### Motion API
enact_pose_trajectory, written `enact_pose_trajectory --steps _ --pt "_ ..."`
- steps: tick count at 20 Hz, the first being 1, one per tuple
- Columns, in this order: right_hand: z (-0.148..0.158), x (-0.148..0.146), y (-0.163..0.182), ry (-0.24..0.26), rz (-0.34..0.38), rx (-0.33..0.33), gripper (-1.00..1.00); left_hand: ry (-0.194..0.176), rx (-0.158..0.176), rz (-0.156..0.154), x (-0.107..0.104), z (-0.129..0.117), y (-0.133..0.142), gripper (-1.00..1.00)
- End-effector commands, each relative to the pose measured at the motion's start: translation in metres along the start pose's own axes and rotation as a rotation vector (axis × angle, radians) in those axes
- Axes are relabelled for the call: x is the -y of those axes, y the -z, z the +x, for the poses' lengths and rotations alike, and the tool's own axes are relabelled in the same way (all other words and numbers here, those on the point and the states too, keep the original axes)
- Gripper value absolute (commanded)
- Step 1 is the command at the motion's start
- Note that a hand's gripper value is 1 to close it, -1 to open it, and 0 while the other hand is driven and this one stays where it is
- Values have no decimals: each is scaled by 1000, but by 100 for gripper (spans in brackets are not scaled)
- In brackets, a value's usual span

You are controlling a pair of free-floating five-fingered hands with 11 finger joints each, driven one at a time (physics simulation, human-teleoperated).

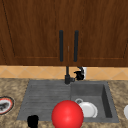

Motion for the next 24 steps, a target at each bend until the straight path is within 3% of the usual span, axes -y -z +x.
enact_pose_trajectory --steps 1,13,21,24 --pt "11 -3 3 53 67 -35 100 0 0 0 0 0 0 0" --pt "6 -4 -3 26 172 -38 100 0 0 0 0 0 0 0" --pt "7 -2 17 69 325 -41 100 0 0 0 0 0 0 0" --pt "13 2 23 73 337 -47 100 0 0 0 0 0 0 0"
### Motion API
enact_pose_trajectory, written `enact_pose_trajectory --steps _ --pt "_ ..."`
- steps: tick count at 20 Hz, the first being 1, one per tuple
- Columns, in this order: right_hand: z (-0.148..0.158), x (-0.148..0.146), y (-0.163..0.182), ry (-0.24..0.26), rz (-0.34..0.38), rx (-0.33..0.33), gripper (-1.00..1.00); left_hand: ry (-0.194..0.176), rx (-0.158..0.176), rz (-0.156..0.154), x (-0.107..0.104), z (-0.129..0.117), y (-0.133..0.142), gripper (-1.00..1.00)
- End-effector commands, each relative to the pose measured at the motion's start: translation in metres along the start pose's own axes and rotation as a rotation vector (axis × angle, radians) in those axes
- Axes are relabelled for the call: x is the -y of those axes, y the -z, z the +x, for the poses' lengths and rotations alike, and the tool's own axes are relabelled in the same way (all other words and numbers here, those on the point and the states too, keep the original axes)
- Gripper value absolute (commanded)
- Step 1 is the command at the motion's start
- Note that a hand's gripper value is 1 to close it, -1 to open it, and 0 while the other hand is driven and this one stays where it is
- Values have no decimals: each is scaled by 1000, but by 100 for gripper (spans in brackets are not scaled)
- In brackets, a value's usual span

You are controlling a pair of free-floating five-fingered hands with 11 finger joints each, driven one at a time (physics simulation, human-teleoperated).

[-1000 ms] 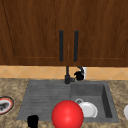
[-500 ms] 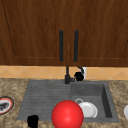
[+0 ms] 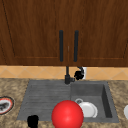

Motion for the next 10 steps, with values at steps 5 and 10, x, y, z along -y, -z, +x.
enact_pose_trajectory --steps 5,10 --pt "21 0 6 57 112 -13 100 0 0 0 0 0 0 0" --pt "36 13 9 -55 141 -56 100 0 0 0 0 0 0 0"
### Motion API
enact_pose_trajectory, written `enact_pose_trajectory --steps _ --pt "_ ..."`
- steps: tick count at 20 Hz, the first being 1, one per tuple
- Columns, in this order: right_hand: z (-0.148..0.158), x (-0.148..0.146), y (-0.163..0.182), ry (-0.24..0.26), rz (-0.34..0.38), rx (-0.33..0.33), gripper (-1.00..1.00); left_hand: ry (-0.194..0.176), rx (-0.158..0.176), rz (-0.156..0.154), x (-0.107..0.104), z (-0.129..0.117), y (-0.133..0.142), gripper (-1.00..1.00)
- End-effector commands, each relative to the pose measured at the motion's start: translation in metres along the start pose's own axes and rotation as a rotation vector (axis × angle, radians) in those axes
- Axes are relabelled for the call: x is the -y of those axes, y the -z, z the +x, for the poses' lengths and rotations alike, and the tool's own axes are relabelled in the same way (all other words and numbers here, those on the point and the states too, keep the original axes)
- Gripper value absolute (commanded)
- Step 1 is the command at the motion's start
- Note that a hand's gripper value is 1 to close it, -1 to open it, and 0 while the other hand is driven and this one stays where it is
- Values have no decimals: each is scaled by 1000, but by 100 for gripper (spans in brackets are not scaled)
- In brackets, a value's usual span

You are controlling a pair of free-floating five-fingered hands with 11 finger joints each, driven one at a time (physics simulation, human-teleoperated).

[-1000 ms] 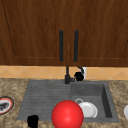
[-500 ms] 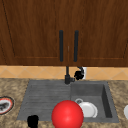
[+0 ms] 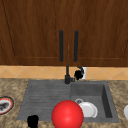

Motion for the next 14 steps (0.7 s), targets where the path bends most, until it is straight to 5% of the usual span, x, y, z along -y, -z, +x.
enact_pose_trajectory --steps 1,9,14 --pt "28 10 6 -14 85 -8 100 0 0 0 0 0 0 0" --pt "53 25 11 -236 128 -80 100 0 0 0 0 0 0 0" --pt "79 26 7 -436 203 -156 100 0 0 0 0 0 0 0"
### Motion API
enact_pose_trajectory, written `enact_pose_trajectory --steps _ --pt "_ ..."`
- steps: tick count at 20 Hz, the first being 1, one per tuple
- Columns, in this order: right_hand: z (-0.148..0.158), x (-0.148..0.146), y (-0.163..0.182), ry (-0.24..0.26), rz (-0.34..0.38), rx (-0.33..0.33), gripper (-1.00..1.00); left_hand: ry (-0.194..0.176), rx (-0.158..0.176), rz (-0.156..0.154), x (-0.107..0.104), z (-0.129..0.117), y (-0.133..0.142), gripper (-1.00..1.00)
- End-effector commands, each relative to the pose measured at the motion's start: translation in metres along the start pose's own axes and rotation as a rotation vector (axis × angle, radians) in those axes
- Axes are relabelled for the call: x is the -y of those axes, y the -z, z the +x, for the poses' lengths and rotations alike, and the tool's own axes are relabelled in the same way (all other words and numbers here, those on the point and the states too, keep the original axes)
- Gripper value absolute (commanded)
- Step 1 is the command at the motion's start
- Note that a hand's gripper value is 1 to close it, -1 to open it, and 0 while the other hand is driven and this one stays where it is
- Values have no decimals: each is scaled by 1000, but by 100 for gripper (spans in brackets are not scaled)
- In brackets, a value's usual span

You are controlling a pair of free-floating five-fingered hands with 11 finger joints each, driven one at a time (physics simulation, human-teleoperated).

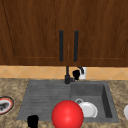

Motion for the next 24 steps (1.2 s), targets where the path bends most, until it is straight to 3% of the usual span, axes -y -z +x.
enact_pose_trajectory --steps 1,7,11,15,24 --pt "24 27 -6 -20 67 21 100 0 0 0 0 0 0 0" --pt "53 26 -13 -205 34 -169 100 0 0 0 0 0 0 0" --pt "62 32 -13 -248 67 -248 100 0 0 0 0 0 0 0" --pt "73 29 -11 -270 54 -360 100 0 0 0 0 0 0 0" --pt "94 21 0 -440 29 -472 100 0 0 0 0 0 0 0"
